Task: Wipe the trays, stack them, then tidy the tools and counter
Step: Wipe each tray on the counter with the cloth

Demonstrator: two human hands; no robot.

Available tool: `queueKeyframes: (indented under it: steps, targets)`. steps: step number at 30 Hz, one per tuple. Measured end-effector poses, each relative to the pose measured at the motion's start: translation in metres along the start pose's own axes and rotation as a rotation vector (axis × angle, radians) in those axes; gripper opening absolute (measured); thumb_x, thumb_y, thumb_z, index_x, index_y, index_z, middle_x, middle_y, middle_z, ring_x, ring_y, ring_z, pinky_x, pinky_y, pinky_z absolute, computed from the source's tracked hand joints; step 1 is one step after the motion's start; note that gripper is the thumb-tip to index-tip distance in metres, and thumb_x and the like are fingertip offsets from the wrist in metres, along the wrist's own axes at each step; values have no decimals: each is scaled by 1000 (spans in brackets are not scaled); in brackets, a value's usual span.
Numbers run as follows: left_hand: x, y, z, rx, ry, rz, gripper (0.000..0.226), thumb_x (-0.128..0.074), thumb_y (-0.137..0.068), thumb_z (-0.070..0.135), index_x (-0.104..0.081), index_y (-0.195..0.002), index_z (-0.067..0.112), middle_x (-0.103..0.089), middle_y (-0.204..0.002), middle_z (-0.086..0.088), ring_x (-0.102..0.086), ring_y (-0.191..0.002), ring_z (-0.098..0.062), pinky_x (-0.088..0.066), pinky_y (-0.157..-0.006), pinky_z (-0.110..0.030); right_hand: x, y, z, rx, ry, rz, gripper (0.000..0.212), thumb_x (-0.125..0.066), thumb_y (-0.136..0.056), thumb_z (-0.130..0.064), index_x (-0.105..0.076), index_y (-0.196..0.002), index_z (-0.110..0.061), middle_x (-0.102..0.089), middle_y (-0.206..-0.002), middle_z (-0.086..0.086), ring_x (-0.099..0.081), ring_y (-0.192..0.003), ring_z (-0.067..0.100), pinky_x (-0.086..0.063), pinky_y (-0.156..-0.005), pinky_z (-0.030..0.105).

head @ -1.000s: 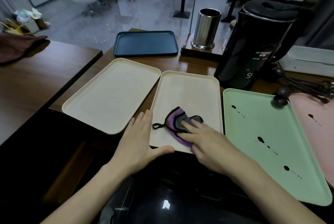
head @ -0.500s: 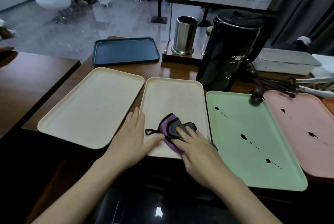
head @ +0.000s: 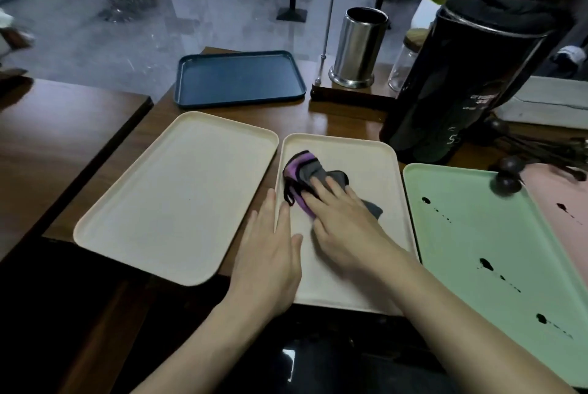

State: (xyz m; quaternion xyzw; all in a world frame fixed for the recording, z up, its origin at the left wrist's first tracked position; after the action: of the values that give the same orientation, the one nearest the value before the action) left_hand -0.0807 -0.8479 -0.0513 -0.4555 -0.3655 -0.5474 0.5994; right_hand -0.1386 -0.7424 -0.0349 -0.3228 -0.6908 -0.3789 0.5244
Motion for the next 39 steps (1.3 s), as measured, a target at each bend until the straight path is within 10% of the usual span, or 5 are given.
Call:
queueKeyframes:
  steps: [16, 39]
  targets:
    - [-10, -2, 2, -26, -138, -28, 69, -15, -101, 37, -33, -154, -4, -21, -164, -26, -11, -156, -32, -28, -122, -48, 30, -59, 61, -223, -49, 153, 52, -33, -101, -19, -37, -153, -18, -24, -165, 5, -21, -149, 27, -21, -120, 41]
    - [3, -1, 3, -3, -106, 105, 57, -38, -94, 31, -57, -136, -2, -44, -152, -27, -48, -139, -34, -42, -110, -50, 19, -38, 79, -408, -16, 137, 53, -29, -102, -28, -31, -153, -12, -20, -165, 15, -20, -148, 37, -19, -121, 48]
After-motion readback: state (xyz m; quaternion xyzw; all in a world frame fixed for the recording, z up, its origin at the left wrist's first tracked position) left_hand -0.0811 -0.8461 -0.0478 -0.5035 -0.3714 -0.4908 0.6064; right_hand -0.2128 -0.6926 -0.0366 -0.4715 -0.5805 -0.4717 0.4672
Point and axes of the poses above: each hand's wrist, its own y-axis away from the middle knuckle, its own x-axis out of the back of the hand, z = x × y, the point moved 8 cm from there along -y, towards the middle knuckle
